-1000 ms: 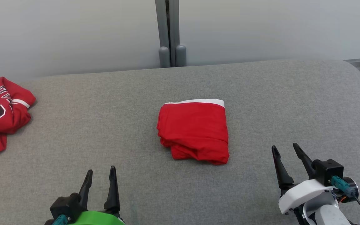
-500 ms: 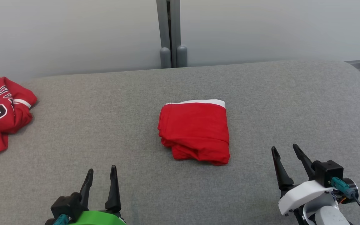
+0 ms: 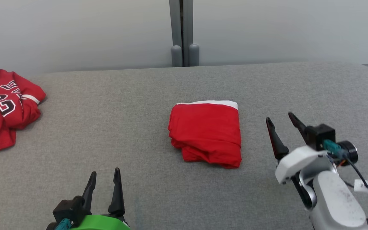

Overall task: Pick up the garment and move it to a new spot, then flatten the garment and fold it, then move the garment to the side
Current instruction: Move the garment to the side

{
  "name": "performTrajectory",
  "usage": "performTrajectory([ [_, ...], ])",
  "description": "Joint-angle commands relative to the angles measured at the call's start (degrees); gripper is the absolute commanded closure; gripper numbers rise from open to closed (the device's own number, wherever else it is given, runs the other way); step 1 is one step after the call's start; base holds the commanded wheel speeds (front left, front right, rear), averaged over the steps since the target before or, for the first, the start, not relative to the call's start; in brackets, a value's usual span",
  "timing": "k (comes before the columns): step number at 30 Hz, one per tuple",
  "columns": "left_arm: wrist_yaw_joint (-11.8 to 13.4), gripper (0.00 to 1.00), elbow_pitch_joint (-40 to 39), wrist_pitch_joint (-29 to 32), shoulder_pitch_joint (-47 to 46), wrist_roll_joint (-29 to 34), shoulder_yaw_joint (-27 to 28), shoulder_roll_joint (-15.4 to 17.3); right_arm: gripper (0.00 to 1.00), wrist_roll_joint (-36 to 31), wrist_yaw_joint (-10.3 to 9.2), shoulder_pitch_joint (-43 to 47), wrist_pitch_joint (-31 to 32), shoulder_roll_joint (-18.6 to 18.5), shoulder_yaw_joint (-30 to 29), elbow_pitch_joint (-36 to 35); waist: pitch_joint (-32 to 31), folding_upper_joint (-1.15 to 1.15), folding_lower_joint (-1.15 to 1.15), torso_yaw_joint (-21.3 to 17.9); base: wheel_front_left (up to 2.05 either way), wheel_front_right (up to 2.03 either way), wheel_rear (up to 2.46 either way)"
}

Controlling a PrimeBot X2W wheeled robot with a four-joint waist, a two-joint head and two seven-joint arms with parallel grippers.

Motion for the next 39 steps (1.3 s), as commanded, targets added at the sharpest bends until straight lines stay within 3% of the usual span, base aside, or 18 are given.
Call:
performTrajectory([
  [1, 0.22, 0.00, -0.33, 0.01, -0.26, -0.21, -0.10, 0.16, 0.00, -0.90, -0.06, -1.96, 2.28, -0.16, 0.06, 0.66, 0.48, 0.00, 0.00, 1.02, 0.00, 0.00, 0.00],
  [7, 0.48, 0.00, -0.53, 0.01, -1.12, -0.97, -0.92, 0.16, 0.00, -0.81, -0.06, -10.09, 15.32, -0.48, 0.61, 4.46, 2.51, 0.00, 0.00, 4.34, 0.00, 0.00, 0.00],
  [17, 1.17, 0.00, -1.33, 0.01, -2.56, -1.85, -1.85, 0.16, 0.00, 2.18, -0.06, -17.04, 28.56, -2.09, -0.43, 13.09, 7.19, 0.00, 0.00, 9.56, 0.00, 0.00, 0.00],
  [30, 1.54, 0.00, -1.57, 0.01, -4.30, -2.87, -2.78, 0.16, 0.00, 7.91, -0.06, -18.74, 34.79, -4.14, 1.86, 19.37, 11.33, 0.00, 0.00, 12.10, 0.00, 0.00, 0.00],
  [31, 1.57, 0.00, -1.56, 0.01, -4.46, -2.83, -2.77, 0.16, 0.40, 8.30, -0.06, -18.80, 34.61, -4.05, 2.24, 19.55, 11.46, 0.00, 0.00, 12.04, 0.00, 0.00, 0.00],
  [32, 1.50, 0.00, -1.49, 0.01, -4.68, -2.62, -2.79, 0.16, 0.55, 8.60, -0.06, -18.78, 34.46, -3.92, 2.70, 19.74, 11.59, 0.00, 0.00, 11.93, 0.00, 0.00, 0.00],
  [34, 1.22, 0.00, -1.37, 0.01, -5.04, -2.28, -2.75, 0.16, 0.73, 9.11, -0.06, -18.97, 33.93, -3.76, 3.75, 19.86, 11.83, 0.00, 0.00, 11.61, 0.00, 0.00, 0.00],
  [36, 1.03, 0.00, -1.33, 0.01, -5.24, -2.04, -2.83, 0.15, 1.00, 9.42, -0.05, -19.46, 33.37, -3.79, 5.07, 20.05, 12.02, 0.00, 0.00, 11.17, 0.00, 0.00, 0.00],
  [39, 0.84, 0.00, -1.41, 0.01, -5.79, -1.56, -2.97, 0.16, 1.00, 9.76, -0.05, -20.21, 31.61, -4.49, 6.86, 19.95, 12.24, 0.00, 0.00, 10.27, 0.00, 0.00, 0.00],
])
